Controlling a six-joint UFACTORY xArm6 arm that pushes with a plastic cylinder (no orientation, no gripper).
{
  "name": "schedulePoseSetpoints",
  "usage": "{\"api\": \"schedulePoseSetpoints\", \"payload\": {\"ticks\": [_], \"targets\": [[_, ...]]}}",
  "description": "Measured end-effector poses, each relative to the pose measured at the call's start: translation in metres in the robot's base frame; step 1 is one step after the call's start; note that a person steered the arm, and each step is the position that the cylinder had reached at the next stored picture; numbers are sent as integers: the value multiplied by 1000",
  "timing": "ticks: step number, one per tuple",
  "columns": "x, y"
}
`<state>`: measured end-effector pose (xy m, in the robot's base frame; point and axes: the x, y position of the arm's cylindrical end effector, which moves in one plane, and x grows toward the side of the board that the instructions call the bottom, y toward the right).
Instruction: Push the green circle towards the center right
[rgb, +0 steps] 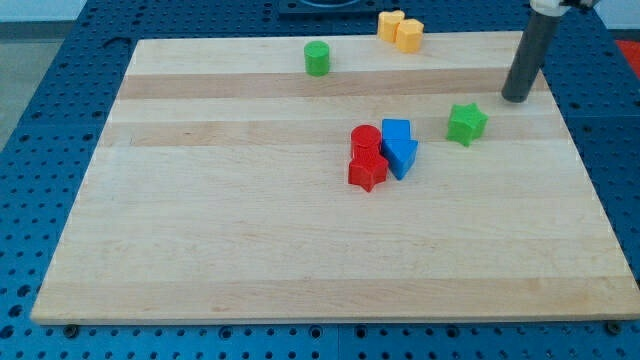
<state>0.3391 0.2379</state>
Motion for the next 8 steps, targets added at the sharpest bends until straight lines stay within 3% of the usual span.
{"api": "schedulePoseSetpoints", "payload": {"ticks": [3,4,6,7,8], "targets": [[57,-110],[54,-112],[-5,-106],[-12,-164],[-12,-258]]}}
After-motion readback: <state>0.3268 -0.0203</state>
